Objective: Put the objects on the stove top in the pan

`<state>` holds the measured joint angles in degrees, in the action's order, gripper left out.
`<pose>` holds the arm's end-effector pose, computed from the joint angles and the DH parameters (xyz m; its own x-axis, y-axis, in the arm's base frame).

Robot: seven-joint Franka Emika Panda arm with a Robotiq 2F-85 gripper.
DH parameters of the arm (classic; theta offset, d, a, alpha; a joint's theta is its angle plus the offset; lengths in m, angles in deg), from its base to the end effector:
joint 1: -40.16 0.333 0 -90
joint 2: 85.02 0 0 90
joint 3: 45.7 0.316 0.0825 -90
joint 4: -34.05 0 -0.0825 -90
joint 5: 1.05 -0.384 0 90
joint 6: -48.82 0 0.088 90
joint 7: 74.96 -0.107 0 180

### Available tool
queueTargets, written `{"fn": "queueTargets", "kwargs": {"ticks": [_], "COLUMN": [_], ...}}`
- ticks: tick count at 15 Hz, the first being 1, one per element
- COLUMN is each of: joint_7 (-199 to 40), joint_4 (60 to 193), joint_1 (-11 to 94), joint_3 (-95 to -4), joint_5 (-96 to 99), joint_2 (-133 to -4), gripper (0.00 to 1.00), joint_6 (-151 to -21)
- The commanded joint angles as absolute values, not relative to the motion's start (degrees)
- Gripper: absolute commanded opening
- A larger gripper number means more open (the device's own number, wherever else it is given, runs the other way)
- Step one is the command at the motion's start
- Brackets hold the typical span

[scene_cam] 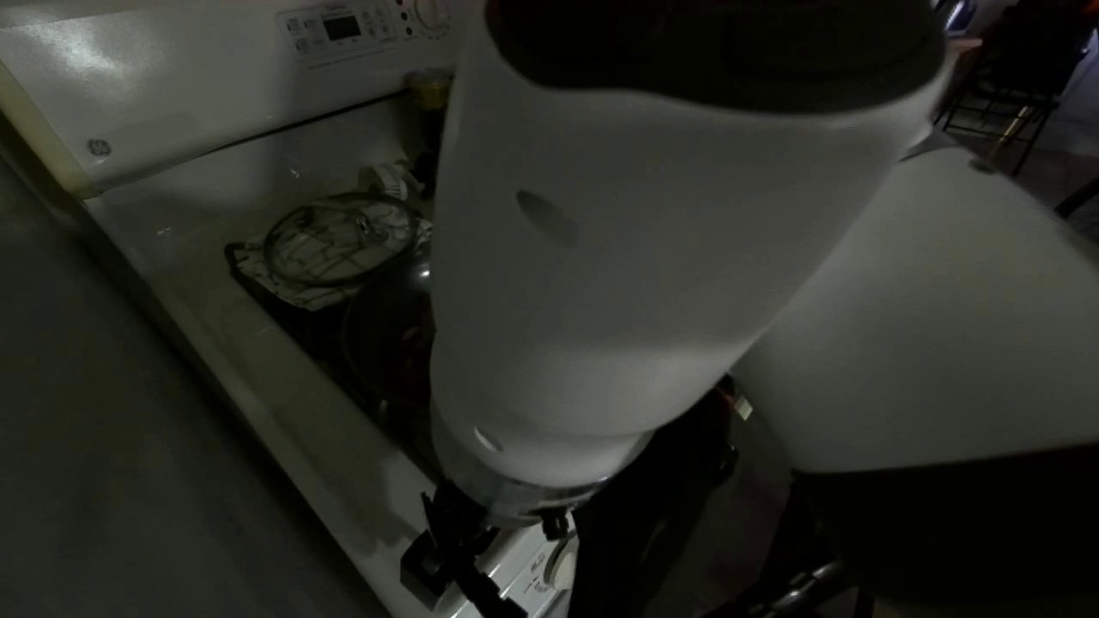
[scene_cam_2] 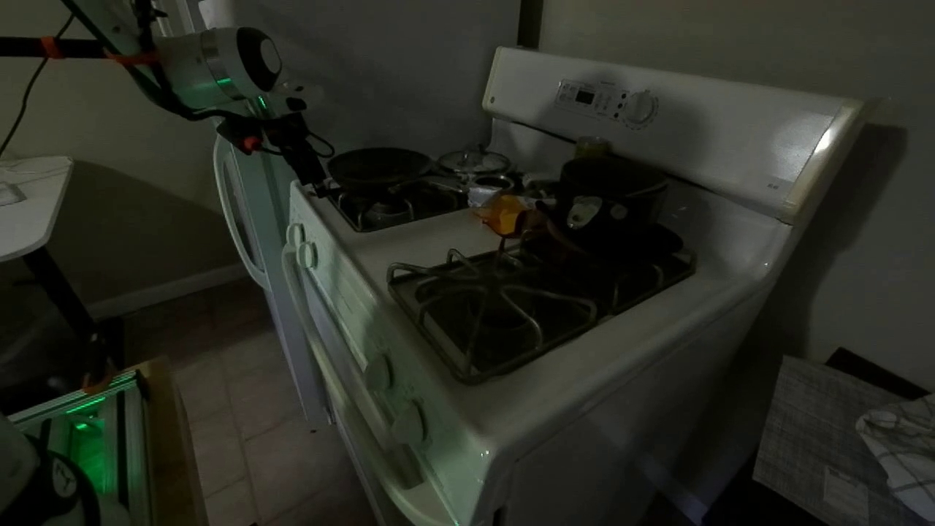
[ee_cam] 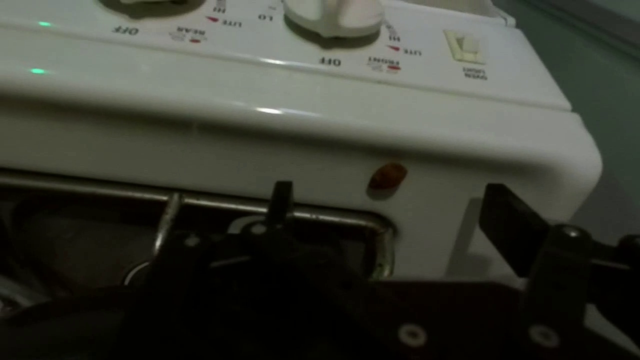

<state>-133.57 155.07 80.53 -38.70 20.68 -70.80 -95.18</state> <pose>0.3981 0.4347 0.3129 0.9609 0.0874 0.2629 0.0859 -0.9962 0.0170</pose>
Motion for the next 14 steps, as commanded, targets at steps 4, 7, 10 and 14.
{"fn": "queueTargets", "kwargs": {"ticks": [4, 7, 10, 14], "joint_7": [-141.25, -145.50, -147.66, -149.11], "joint_4": [155.79, 155.69, 155.74, 155.77], "joint_1": [79.63, 79.40, 78.94, 78.15], "joint_3": [-37.10, -36.75, -36.32, -35.66], "joint_5": [20.27, 20.33, 20.42, 20.27], "joint_2": [-70.88, -70.62, -70.88, -70.91], "gripper": [0.67, 0.59, 0.32, 0.00], "joint_6": [-94.60, -94.82, -94.60, -94.78]}}
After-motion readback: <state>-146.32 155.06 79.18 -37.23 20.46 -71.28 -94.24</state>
